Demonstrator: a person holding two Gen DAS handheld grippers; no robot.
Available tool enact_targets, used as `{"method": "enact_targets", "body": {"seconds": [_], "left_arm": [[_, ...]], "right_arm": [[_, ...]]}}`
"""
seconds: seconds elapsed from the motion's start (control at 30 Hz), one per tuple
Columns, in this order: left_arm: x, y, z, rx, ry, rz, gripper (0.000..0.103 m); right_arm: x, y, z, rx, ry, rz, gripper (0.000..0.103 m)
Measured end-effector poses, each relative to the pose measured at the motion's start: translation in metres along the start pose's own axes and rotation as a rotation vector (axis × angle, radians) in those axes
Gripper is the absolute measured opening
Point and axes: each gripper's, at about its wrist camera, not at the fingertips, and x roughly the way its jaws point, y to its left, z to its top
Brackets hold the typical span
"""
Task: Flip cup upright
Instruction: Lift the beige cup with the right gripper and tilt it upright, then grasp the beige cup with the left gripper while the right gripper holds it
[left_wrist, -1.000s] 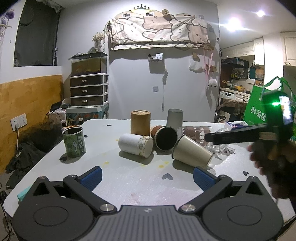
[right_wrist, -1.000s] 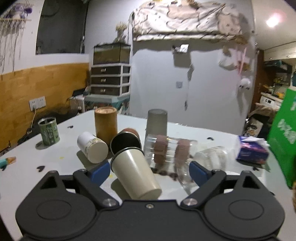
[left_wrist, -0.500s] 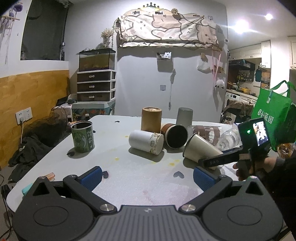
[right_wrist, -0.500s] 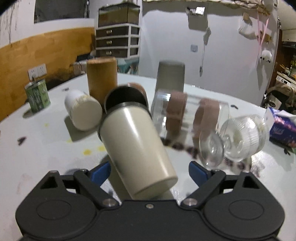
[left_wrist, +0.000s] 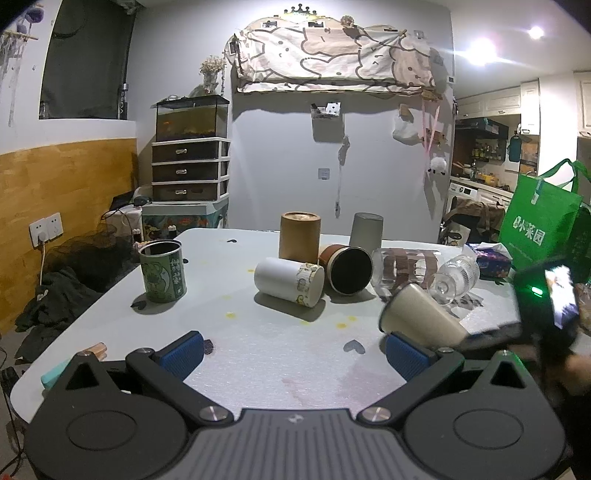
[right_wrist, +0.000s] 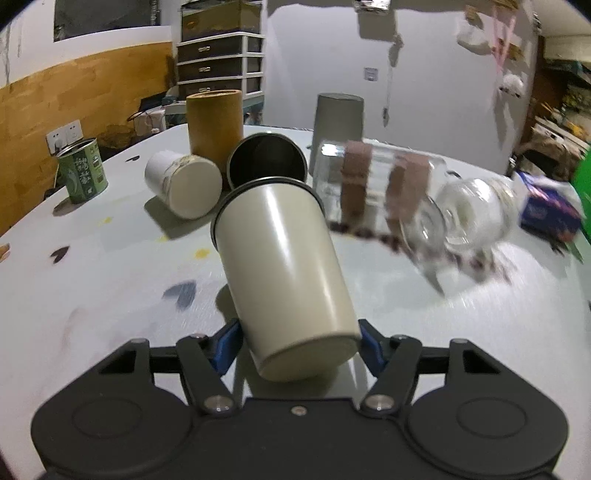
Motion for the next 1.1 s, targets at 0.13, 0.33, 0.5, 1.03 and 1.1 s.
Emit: {"method": "enact_targets", "body": {"seconds": [0.13,0.33,0.5,1.03,1.1], "left_arm": [[0.001,-0.002,-0.004,-0.027,-0.018,-0.041,0.103],[0.001,-0.014,-0.007,-0.016,-0.04,-0.085,0.103],[0.006,-0.021,-0.009,-0.01,-0.004,-0.088,0.103],[0.064,-0.028,-0.011,-0.29,0.318,-0.431,0.1],[0.074,-0.033,-0.014,-0.333,0.366,-0.466,0.097]], "right_arm": [[-0.034,0.002,-0.023,0.061,-0.011,-0.018,0.066],[-0.078,0.008,-0.052,0.125,-0.021,-0.02,0.066],[-0.089,0.016,-0.07,0.152,0.015,-0.002,0.065],[-0.126,0.026,-0.08,0.092,-0.077,0.103,0.063],[-0.123,0.021,-0.08,0.112,-0.067,0.126,0.059]]}}
